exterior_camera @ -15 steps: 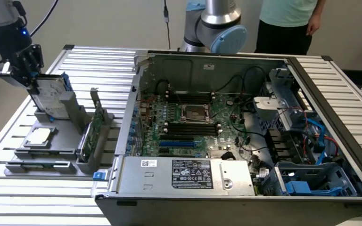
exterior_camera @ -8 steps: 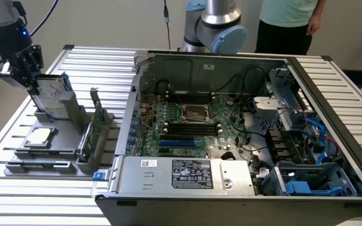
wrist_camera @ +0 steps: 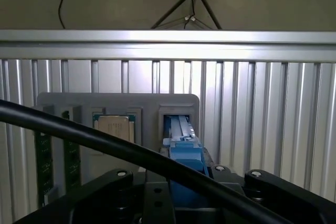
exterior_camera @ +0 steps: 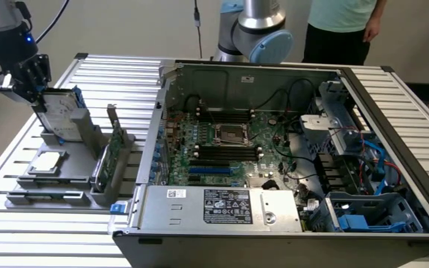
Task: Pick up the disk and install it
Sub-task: 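Pick up the disk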
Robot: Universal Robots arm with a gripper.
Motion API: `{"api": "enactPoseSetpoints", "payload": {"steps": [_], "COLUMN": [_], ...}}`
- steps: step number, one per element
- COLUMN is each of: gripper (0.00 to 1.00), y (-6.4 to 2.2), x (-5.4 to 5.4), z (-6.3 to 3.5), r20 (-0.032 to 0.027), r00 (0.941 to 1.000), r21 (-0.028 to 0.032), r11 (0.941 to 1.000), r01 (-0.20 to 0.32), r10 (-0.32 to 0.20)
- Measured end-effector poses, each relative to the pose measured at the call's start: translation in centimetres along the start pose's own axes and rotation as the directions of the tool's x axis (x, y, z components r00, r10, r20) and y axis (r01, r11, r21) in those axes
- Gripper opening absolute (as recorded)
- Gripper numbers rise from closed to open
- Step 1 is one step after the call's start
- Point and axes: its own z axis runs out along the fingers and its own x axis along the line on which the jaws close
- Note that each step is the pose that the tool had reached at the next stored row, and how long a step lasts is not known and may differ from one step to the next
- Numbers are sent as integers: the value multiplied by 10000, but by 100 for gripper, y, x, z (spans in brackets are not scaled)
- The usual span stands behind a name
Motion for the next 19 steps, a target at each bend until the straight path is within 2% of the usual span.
{"api": "enactPoseSetpoints", "payload": {"steps": [6,19], "gripper": [32,32], "y": [0,0], "x": [1,1], "z": [-1,-18], "r20": [-69,-72], "r00": [10000,10000], "r21": [-1,-1], "r11": [10000,10000], "r01": [0,0], "r10": [0,0]}}
